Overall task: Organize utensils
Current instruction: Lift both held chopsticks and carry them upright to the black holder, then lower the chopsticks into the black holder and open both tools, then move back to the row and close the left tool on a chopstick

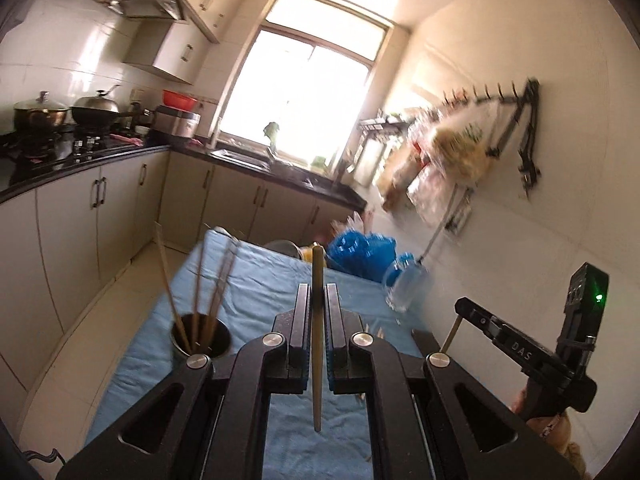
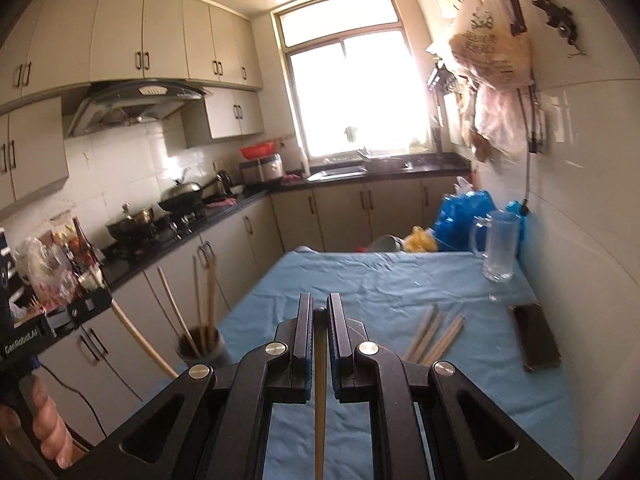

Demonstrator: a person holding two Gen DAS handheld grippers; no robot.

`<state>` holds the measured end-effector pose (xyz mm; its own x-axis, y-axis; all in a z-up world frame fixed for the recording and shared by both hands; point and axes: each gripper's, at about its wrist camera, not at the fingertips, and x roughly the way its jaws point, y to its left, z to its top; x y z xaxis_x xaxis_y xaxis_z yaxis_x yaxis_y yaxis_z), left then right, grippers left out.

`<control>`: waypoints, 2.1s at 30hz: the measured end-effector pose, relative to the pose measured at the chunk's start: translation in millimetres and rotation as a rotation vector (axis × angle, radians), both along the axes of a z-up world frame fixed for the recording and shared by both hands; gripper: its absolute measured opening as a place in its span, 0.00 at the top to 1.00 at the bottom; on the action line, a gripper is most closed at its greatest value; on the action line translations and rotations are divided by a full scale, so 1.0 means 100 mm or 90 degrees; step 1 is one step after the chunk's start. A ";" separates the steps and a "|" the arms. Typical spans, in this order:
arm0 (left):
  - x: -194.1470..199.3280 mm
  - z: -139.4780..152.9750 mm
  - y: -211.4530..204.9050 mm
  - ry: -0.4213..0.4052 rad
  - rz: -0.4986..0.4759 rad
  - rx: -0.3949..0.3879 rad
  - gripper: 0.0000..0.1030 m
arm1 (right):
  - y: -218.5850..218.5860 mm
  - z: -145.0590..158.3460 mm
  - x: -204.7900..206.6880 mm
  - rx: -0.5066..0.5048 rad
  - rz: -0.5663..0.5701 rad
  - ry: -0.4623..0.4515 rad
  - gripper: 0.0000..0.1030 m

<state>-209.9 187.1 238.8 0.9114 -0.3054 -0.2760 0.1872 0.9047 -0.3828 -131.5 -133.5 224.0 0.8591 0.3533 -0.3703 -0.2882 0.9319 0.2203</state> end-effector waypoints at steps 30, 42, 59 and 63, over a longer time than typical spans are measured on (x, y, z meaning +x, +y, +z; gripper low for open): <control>1.22 -0.22 0.92 0.109 0.117 0.034 0.95 | 1.70 -0.04 1.49 0.077 0.109 0.022 0.93; 1.08 -0.27 0.91 0.118 0.133 0.012 0.72 | 1.65 -0.39 1.63 0.080 0.108 0.101 0.69; 0.40 -0.38 0.51 0.126 0.153 0.033 0.63 | 0.32 -0.90 0.86 0.120 -0.049 0.168 0.43; 0.36 -0.48 0.19 0.152 0.112 0.057 0.63 | -0.08 -1.09 0.68 0.148 -0.090 0.200 0.43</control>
